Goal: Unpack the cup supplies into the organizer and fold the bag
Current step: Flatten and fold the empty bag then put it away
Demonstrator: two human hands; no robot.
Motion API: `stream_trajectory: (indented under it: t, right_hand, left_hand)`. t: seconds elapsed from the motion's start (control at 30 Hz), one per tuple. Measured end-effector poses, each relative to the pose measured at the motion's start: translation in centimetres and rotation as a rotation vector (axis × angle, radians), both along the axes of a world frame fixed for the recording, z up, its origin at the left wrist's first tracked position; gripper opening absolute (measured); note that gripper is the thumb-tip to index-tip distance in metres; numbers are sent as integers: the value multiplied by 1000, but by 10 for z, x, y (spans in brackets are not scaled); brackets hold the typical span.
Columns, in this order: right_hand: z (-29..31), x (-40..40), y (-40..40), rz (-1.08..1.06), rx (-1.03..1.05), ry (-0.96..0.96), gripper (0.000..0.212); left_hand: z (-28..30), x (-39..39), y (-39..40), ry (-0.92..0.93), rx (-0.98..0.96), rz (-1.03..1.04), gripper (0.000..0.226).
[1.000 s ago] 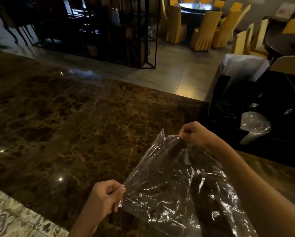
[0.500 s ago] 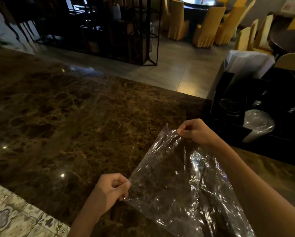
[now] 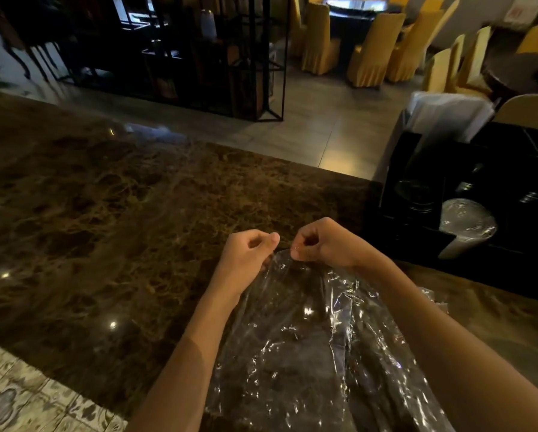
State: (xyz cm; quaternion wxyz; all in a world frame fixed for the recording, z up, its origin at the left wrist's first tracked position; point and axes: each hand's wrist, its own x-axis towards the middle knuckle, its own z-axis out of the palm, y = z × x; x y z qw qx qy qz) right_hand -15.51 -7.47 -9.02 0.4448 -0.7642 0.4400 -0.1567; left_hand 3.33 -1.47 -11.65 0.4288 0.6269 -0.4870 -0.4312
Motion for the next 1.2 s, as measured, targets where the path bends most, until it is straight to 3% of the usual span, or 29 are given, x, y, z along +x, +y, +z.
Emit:
stream_trajectory:
  t: [0.27,0.43,0.67,0.9,1.0,1.07,1.1,1.2]
  right_hand:
    - [-4,-14,-2,-74,20,-3,15]
    - [-6,-15,-4,-76,10,13,10]
    - [-21,-70,-6,-121,38,248,18]
    - [-34,-183,11,-220,94,463,27]
    - [-39,-214,22,-368,43,576,14]
    - [-40,-218,30,-449,11,715,7]
    - [-41,-214,36,-479,-22,840,15]
    - [-42,-178,62,-507,-319,1152,28]
  left_hand:
    - [-8,3,-8,106,-59,284,18]
    - [-13,0,-8,160,39,95,15]
    - [-33,20,-17,120,25,299,16]
    - [-54,11,-16,-128,4,229,20]
    - [-54,-8,-13,-278,-64,115,10]
    - [-53,-18,-7,-471,-103,62,32]
    - [-54,-22,-2,-599,-140,36,41]
    - [-61,-34,21,-938,-344,-134,47]
